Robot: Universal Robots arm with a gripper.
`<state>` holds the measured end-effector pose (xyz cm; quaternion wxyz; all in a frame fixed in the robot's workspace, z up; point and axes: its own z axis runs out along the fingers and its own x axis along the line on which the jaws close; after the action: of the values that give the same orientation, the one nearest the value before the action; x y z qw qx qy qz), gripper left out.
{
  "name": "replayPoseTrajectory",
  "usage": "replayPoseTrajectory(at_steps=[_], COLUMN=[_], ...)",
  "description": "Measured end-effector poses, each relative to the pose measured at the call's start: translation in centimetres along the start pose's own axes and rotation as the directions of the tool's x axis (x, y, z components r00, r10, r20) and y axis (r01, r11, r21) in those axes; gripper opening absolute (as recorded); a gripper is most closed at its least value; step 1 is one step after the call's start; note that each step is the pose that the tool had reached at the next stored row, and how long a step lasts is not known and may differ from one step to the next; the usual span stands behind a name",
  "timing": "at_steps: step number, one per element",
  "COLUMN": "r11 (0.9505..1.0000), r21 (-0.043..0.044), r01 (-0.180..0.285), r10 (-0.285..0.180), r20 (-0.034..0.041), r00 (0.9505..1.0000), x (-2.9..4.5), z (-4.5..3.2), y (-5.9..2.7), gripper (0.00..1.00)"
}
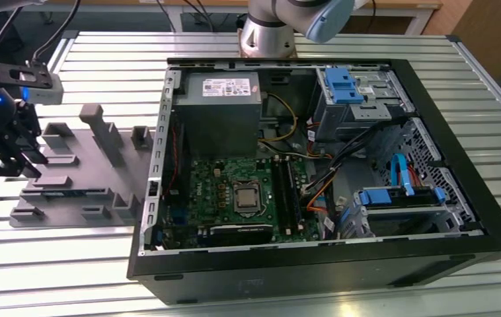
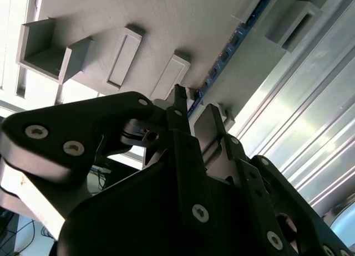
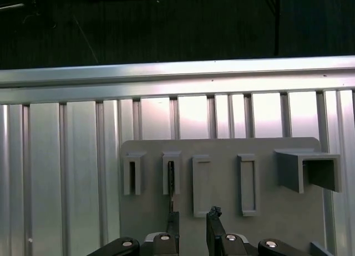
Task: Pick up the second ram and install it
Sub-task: 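Pick up the second ram and move it above second insertion slot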
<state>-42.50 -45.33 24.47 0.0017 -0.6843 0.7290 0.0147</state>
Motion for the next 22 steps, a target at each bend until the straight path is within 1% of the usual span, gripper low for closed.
replayPoseTrajectory(at_steps=[13, 19, 21, 22], r11=[1.0000, 1.0000, 1.0000, 1.0000], r21=[0.0001, 0.0019, 0.0019, 0.0020], r01=[0.000, 0.003, 0.003, 0.003], r10=[0.000, -0.003, -0.003, -0.003], r20=[-0.0002, -0.0001, 0.0000, 0.0000], r00=[1.0000, 1.0000, 1.0000, 1.0000], x=[0.09, 0.11, 0.11, 0.11], z=[0.61, 0.85, 0.85, 0.86], y=[-0.27, -0.28, -0.28, -0.28], gripper=[0.33, 0.33, 0.35, 0.40])
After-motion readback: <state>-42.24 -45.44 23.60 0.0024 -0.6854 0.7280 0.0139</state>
